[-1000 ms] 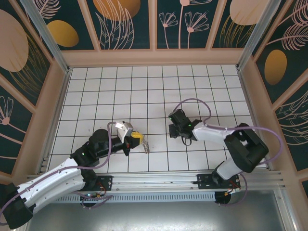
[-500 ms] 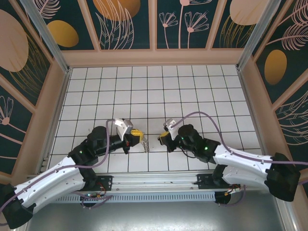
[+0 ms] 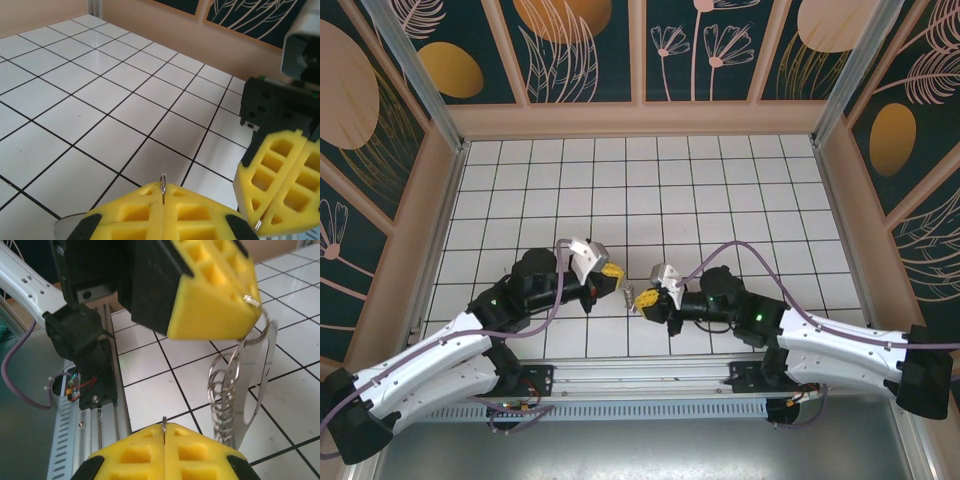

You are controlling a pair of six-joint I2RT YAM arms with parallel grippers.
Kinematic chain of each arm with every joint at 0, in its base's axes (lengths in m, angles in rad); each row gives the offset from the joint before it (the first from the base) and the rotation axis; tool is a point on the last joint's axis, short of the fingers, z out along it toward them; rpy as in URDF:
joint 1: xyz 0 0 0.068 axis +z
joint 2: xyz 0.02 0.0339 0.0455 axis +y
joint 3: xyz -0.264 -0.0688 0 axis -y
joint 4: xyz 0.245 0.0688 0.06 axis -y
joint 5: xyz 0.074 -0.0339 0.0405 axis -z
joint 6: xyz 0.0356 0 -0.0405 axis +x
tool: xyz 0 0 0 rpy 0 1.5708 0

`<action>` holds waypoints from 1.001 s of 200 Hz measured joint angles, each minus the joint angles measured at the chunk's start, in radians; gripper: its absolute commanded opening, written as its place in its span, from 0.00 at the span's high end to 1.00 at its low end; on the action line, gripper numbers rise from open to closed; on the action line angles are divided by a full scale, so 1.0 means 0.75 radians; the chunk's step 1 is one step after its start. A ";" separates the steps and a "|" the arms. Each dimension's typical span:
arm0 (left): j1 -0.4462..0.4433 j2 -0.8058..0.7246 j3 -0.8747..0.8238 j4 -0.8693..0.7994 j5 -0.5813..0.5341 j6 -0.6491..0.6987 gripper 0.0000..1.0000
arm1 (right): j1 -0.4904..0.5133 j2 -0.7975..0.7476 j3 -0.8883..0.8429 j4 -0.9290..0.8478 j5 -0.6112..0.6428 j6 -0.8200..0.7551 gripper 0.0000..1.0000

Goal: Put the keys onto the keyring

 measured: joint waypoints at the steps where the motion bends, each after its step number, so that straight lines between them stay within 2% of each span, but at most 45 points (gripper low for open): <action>1: 0.000 -0.001 0.001 -0.001 0.002 0.001 1.00 | 0.000 -0.002 0.003 -0.002 0.003 0.000 1.00; 45: 0.000 -0.058 0.013 -0.012 0.050 0.050 1.00 | 0.000 -0.064 0.074 -0.031 0.085 -0.010 1.00; 114: 0.000 -0.062 0.017 -0.010 0.071 0.089 1.00 | 0.000 0.008 0.250 -0.121 0.199 -0.020 1.00; 200: 0.000 -0.062 0.023 -0.010 0.063 0.101 1.00 | -0.002 0.122 0.308 -0.217 0.207 -0.020 1.00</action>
